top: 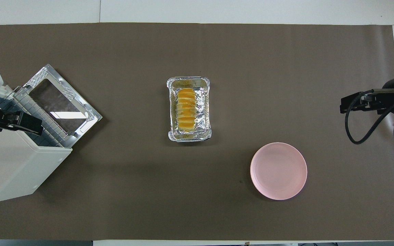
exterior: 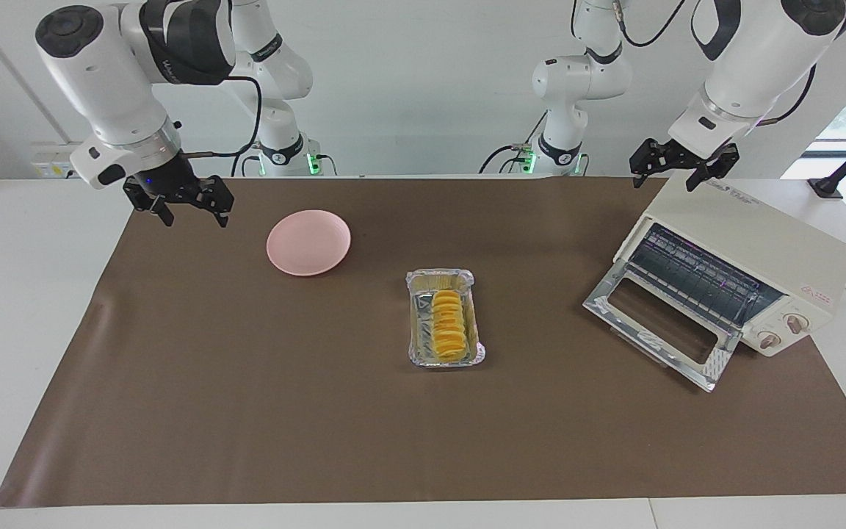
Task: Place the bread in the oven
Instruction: 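Reach the left gripper to the foil tray and grasp its edge, then lift the foil tray with the left gripper and carry it toward the oven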
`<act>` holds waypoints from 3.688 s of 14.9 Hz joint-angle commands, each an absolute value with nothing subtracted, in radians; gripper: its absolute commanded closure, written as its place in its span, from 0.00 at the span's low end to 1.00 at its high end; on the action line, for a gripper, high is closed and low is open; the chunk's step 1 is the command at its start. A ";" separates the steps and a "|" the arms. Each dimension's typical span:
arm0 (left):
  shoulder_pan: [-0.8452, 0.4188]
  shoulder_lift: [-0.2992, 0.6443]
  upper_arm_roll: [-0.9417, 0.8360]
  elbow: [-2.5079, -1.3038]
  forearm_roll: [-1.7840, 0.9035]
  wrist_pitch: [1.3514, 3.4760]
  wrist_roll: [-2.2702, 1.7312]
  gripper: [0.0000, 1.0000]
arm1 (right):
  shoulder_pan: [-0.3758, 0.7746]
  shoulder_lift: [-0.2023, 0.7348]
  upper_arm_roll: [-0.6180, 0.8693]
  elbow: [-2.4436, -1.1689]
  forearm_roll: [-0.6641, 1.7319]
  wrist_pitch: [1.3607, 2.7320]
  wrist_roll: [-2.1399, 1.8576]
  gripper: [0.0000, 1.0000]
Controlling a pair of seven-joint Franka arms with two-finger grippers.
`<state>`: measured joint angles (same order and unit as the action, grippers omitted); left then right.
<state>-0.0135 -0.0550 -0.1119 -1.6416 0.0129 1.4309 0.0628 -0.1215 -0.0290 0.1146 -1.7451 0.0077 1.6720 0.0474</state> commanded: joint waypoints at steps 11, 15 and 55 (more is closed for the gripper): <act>-0.463 0.530 -0.147 -1.079 -0.012 1.538 -0.550 0.00 | -0.133 -0.035 0.124 -1.744 -0.008 1.667 0.040 0.00; -0.547 0.633 -0.150 -1.072 -0.011 1.690 -0.737 0.00 | -0.133 -0.035 0.124 -1.744 -0.008 1.667 0.040 0.00; -0.565 0.704 -0.137 -1.209 0.025 1.838 -0.923 1.00 | -0.133 -0.035 0.124 -1.744 -0.008 1.667 0.040 0.00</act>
